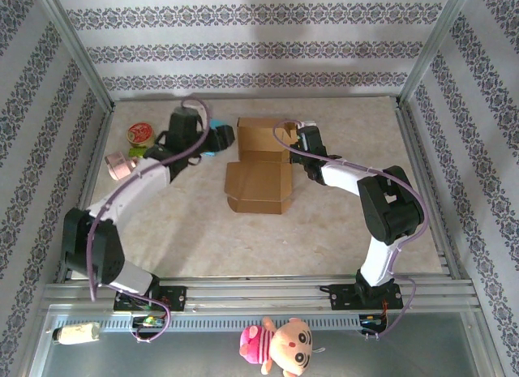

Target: Fold the paper box

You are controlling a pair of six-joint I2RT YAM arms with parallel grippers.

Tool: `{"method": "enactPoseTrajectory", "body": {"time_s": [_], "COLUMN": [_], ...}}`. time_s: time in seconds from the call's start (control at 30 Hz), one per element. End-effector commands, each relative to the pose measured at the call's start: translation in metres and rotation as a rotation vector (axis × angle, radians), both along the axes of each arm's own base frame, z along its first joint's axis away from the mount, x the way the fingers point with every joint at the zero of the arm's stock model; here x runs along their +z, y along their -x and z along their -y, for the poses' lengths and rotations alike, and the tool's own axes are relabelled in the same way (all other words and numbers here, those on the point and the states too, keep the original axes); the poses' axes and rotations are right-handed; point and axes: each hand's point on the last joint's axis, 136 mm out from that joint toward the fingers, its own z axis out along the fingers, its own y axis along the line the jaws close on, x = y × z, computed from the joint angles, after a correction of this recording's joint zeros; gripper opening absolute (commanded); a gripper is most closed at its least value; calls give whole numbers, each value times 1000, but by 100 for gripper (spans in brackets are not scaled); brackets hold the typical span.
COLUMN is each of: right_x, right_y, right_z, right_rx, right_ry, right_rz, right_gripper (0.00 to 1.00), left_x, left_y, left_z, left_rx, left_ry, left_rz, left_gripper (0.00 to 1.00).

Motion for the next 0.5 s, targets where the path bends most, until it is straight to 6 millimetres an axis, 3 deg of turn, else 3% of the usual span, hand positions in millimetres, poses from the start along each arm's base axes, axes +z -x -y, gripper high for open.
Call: {"method": "enactPoseTrajectory", "body": {"time_s": [0.0, 0.1, 0.2, 0.3, 0.4, 0.47], "right_x": [10, 11, 9, 8, 9, 10], "right_y": [5, 8, 10, 12, 14, 14], "right_z": [-3, -1, 5, 6, 7, 7], "right_rx": [39, 34, 13, 9, -2, -9], "right_ry": [-2, 4, 11, 3, -9, -16], "right_rz": [6, 3, -1, -10, -14, -18], "right_gripper": [4, 4, 4, 4, 4, 4], "left_x": [-59, -95, -113, -133, -158, -181], "left_y": [22, 26, 25, 20, 19, 17], "left_z": [53, 102, 142, 162, 172, 166], "left_rx": [-70, -155, -245, -293, -337, -331], "left_ry": [-10, 2, 0, 19, 8, -55], "left_rz": [-101, -190, -216, -252, -304, -338], "left_gripper": [31, 1, 0, 0, 0, 0]}}
